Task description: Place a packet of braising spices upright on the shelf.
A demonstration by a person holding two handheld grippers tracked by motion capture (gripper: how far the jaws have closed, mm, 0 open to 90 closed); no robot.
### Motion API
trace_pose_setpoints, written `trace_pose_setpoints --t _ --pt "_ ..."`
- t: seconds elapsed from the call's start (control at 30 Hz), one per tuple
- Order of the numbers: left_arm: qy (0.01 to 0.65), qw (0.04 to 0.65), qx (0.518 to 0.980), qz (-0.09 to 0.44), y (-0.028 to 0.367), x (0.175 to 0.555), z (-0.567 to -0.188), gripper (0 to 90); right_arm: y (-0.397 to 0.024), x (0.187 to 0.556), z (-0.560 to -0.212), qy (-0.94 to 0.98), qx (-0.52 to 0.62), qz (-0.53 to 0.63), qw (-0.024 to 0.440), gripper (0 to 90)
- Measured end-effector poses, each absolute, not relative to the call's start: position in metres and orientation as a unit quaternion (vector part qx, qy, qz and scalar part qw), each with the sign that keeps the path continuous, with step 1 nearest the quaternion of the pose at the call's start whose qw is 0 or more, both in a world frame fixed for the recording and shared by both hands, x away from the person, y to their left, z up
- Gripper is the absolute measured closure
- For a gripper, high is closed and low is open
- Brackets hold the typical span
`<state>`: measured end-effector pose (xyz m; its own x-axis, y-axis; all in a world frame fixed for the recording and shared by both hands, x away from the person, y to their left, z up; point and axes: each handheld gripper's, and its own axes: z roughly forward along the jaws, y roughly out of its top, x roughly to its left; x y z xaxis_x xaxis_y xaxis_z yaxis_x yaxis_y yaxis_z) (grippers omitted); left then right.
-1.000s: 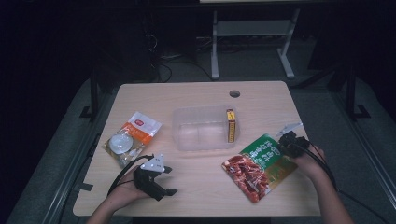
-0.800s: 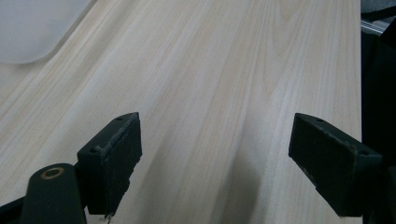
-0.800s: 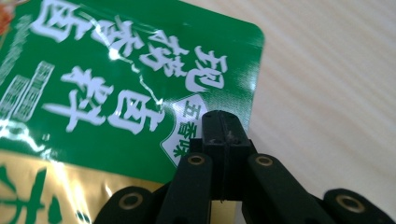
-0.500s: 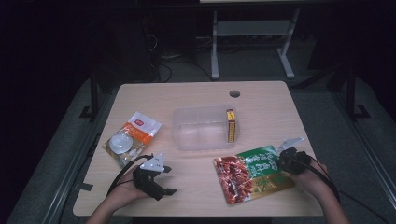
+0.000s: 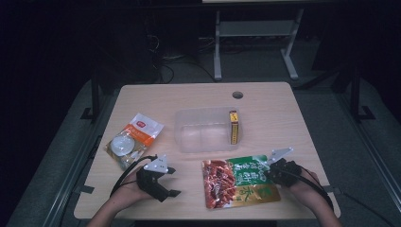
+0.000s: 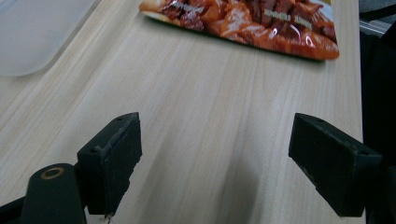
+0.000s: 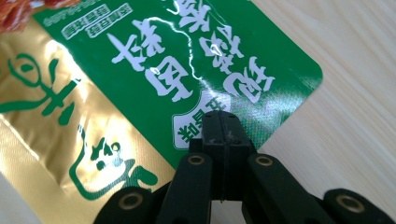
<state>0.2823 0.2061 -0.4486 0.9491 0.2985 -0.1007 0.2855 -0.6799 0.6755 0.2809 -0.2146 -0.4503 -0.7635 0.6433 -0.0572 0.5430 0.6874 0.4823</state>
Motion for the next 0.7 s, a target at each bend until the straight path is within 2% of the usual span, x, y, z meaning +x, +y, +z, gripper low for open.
trace_pose_setpoints --t 0.7 --pt "0.159 0.374 0.914 0.011 0.205 0.281 -0.449 16.7 -0.162 0.276 -0.451 0.938 0.233 0.241 0.092 90.0"
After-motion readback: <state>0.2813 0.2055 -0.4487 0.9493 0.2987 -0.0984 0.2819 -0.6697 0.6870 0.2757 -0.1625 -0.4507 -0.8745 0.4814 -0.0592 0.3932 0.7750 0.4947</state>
